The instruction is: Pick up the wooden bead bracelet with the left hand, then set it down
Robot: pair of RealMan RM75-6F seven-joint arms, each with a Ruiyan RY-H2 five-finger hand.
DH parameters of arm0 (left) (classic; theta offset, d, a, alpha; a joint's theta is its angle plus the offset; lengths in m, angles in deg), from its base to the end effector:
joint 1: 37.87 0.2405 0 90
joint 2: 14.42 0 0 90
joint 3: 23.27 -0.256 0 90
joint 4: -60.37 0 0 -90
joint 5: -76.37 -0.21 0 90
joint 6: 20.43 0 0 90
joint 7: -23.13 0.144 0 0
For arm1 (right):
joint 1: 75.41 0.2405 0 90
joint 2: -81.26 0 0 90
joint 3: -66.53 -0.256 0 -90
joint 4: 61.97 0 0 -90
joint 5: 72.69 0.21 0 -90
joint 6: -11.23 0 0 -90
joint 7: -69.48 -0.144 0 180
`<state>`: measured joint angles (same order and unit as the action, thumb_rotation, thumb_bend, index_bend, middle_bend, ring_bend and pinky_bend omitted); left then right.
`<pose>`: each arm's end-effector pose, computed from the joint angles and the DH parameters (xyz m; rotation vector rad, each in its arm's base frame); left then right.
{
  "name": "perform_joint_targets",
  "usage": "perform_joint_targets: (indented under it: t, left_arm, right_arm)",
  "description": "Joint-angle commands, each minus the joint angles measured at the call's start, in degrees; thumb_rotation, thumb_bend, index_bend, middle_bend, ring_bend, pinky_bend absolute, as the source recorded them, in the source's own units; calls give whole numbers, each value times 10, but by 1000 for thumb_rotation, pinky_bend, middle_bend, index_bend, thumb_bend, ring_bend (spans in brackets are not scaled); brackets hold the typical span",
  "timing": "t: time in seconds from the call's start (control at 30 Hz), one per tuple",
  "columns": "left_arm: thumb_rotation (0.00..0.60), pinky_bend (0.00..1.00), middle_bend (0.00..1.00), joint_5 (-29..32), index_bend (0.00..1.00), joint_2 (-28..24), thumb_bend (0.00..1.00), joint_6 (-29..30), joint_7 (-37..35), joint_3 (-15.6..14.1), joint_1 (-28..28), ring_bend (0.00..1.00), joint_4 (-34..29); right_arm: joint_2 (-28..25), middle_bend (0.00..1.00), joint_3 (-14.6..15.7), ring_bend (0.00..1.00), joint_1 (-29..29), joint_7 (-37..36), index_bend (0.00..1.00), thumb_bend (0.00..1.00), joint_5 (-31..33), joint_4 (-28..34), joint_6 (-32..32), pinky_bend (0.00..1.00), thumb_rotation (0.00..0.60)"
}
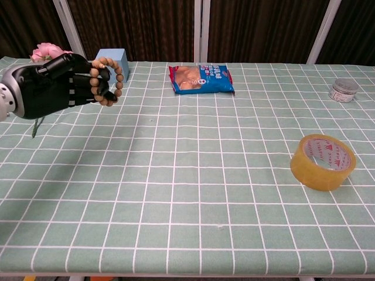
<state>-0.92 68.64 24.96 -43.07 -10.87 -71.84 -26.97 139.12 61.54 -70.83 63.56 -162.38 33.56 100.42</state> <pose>-0.1776 0.3176 -0.0031 -1.0755 -2.3886 -1.4961 -0.2915 -0.1857 0.1987 1.3690 -0.8334 1.0498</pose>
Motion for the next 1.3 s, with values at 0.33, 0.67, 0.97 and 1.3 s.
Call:
perform_joint_targets:
  t: [0.33, 0.67, 0.97, 1.3]
  left_arm:
    - [263, 83, 532, -16, 415, 1, 727, 13, -31, -3, -2, 342, 7]
    - [1, 92, 511, -71, 409, 24, 596, 73, 115, -32, -4, 287, 70]
    - [93, 77, 359, -66, 288, 91, 466, 155, 485, -44, 6, 144, 164]
    - [527, 66, 356, -29, 290, 39, 361, 275, 618, -2, 54, 143, 144]
  right_arm:
    - [0, 84, -1, 0, 1, 0, 0, 56, 3, 0, -4, 0, 600]
    - [2, 84, 3, 0, 3, -5, 0, 56, 2, -1, -13, 0, 600]
    - [6, 83, 5, 0, 7, -18, 0, 55, 2, -10, -21, 0, 600]
    - [-1, 78, 8, 0, 14, -41, 0, 58, 13, -23, -45, 0, 600]
